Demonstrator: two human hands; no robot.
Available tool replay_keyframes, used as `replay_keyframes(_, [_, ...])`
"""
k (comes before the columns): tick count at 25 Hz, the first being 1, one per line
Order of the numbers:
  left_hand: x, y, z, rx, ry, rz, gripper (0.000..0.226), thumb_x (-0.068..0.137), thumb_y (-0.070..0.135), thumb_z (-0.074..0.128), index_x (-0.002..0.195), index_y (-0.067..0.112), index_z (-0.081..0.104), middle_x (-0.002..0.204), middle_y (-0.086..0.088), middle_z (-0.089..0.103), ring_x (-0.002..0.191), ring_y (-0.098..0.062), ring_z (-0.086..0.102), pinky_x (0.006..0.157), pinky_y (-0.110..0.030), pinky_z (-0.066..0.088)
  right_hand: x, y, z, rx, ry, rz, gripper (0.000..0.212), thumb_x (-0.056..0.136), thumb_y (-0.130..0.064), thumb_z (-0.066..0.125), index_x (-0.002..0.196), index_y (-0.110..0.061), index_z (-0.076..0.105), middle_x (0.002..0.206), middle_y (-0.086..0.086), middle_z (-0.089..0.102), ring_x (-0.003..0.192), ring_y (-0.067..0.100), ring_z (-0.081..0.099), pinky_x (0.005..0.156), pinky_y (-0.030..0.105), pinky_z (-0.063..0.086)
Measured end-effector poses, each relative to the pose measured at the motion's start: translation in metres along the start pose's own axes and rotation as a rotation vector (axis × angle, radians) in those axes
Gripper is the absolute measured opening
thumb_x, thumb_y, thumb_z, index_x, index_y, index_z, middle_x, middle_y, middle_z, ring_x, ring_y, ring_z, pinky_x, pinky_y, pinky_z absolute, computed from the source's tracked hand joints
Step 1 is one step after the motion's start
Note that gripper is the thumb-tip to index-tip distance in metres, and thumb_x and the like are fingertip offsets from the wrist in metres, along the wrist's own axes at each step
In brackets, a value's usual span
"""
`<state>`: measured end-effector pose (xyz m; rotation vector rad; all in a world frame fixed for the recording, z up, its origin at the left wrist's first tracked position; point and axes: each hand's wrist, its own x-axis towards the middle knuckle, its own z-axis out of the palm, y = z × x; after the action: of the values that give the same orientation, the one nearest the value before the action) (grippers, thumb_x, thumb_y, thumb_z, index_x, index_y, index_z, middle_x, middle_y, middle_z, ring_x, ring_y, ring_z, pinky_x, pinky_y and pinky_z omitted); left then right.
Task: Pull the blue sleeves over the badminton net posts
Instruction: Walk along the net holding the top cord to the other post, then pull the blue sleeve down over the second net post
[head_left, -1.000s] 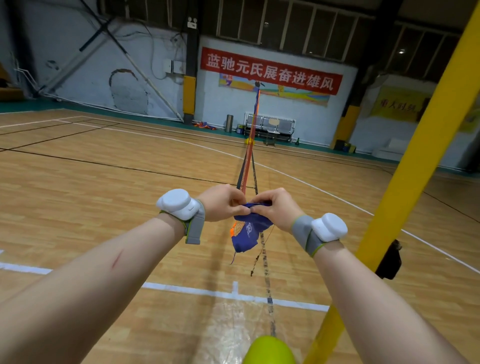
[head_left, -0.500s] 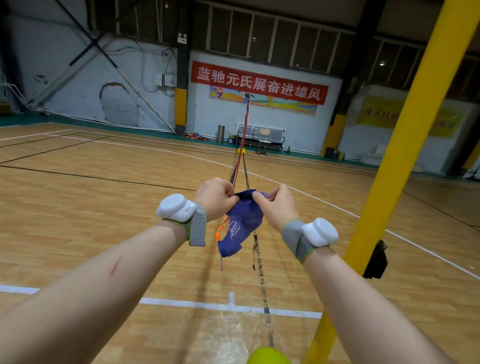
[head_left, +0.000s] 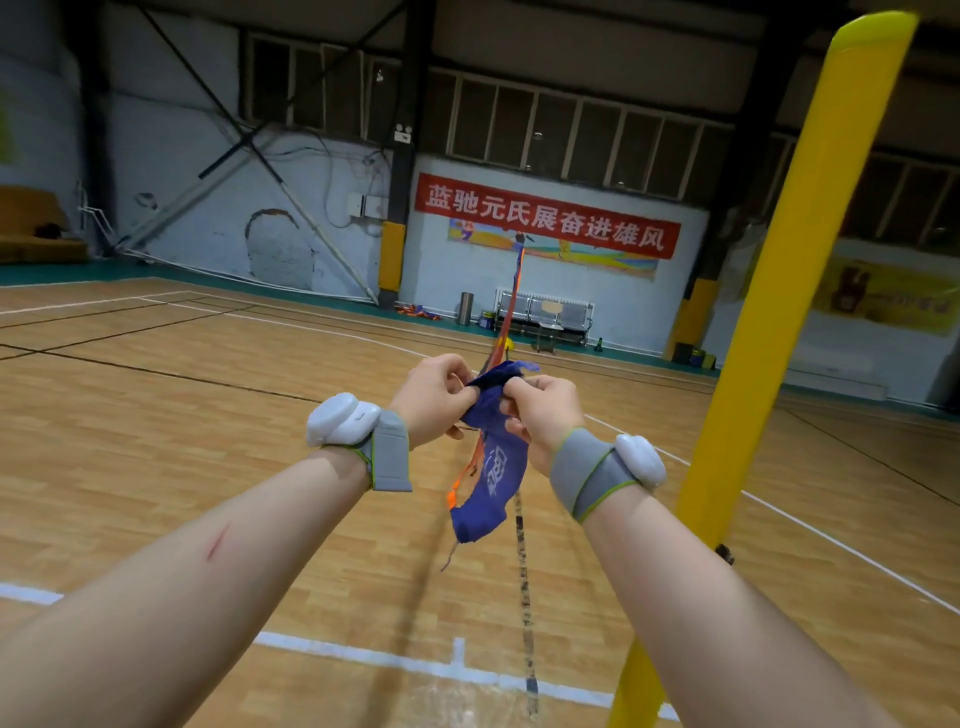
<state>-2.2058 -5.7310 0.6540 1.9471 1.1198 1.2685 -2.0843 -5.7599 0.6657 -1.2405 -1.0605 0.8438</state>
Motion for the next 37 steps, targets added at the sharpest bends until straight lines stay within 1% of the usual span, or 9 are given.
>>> replay_keyframes(3, [0.002,0.018,0.002,-0.208,0.010,-0.074,0.018,0.089,0.000,0.050,0.075,0.011,0.047,0.070,-0.009,0.051,0.067,-0.020,0.053,0.046,-0.025,0.055,0.000,-0.013,-0.005,0.028,-0.043,0.012,0.024,0.087,0.000,0.039,0.068,-0.015,0.043,0.061,0.003,0.040,0.049,0.012,0.035,0.029,0.013,0.025])
replay_keyframes(7, [0.008,0.041,0.000,-0.392,0.042,-0.128,0.023,0.090,0.000,0.048,0.071,0.012,0.047,0.076,-0.007,0.052,0.070,-0.015,0.054,0.060,-0.027,0.054,0.003,-0.034,-0.019,-0.026,-0.070,-0.073,0.028,0.087,-0.003,0.041,0.063,-0.016,0.042,0.060,0.002,0.028,0.050,0.013,0.024,0.029,0.013,0.021])
replay_keyframes(11, [0.016,0.068,-0.003,-0.408,0.079,-0.109,0.025,0.092,0.008,0.043,0.069,0.016,0.048,0.072,-0.006,0.053,0.063,-0.014,0.050,0.057,-0.025,0.035,-0.001,-0.060,-0.027,-0.073,-0.120,-0.199,0.021,0.091,-0.017,0.054,0.070,-0.017,0.055,0.063,0.003,0.046,0.051,0.013,0.033,0.036,0.015,0.027])
replay_keyframes(15, [0.021,0.095,-0.009,-0.390,0.064,-0.032,0.025,0.095,0.016,0.044,0.071,0.017,0.051,0.071,-0.004,0.051,0.059,-0.011,0.046,0.054,-0.024,0.027,-0.006,-0.090,-0.038,-0.075,-0.138,-0.274,0.025,0.092,-0.023,0.054,0.067,-0.020,0.055,0.075,0.006,0.057,0.065,0.015,0.046,0.051,0.020,0.033])
replay_keyframes(19, [0.022,0.122,-0.012,-0.396,0.108,0.030,0.023,0.093,0.013,0.047,0.071,0.019,0.052,0.070,-0.004,0.054,0.056,-0.009,0.049,0.054,-0.023,0.029,-0.013,-0.118,-0.052,-0.066,-0.157,-0.321,0.025,0.092,-0.020,0.053,0.067,-0.020,0.057,0.067,-0.001,0.055,0.055,0.008,0.043,0.045,0.013,0.034])
replay_keyframes(24, [0.022,0.160,-0.011,-0.369,0.175,0.118,0.016,0.091,0.008,0.052,0.078,0.015,0.058,0.069,-0.006,0.058,0.045,0.002,0.054,0.042,-0.011,0.032,-0.010,-0.151,-0.075,-0.160,-0.162,-0.393,0.019,0.095,-0.019,0.048,0.079,-0.010,0.055,0.075,0.008,0.052,0.055,0.011,0.041,0.037,0.010,0.032])
replay_keyframes(27, [0.023,0.178,-0.012,-0.350,0.168,0.096,0.016,0.091,0.011,0.053,0.076,0.015,0.058,0.067,-0.003,0.056,0.051,-0.002,0.051,0.042,-0.012,0.031,-0.009,-0.169,-0.085,-0.204,-0.172,-0.457,0.023,0.096,-0.020,0.046,0.075,-0.013,0.054,0.062,0.003,0.046,0.049,0.009,0.036,0.034,0.011,0.029])
replay_keyframes(33, [0.032,0.217,-0.020,-0.549,0.124,0.068,0.021,0.094,0.008,0.048,0.074,0.014,0.053,0.064,-0.004,0.051,0.036,-0.002,0.046,0.034,-0.013,0.032,-0.015,-0.208,-0.092,0.007,-0.280,-0.409,0.026,0.097,-0.018,0.043,0.072,-0.012,0.046,0.057,0.004,0.033,0.030,0.005,0.028,0.031,0.012,0.018])
replay_keyframes(37, [0.038,0.237,-0.023,-0.699,0.085,0.085,0.024,0.095,0.003,0.042,0.074,0.011,0.051,0.066,-0.007,0.052,0.038,-0.004,0.054,0.037,-0.014,0.044,-0.019,-0.226,-0.100,-0.148,-0.227,-0.476,0.018,0.095,-0.021,0.047,0.082,-0.011,0.055,0.064,0.008,0.039,0.040,0.009,0.028,0.034,0.015,0.020])
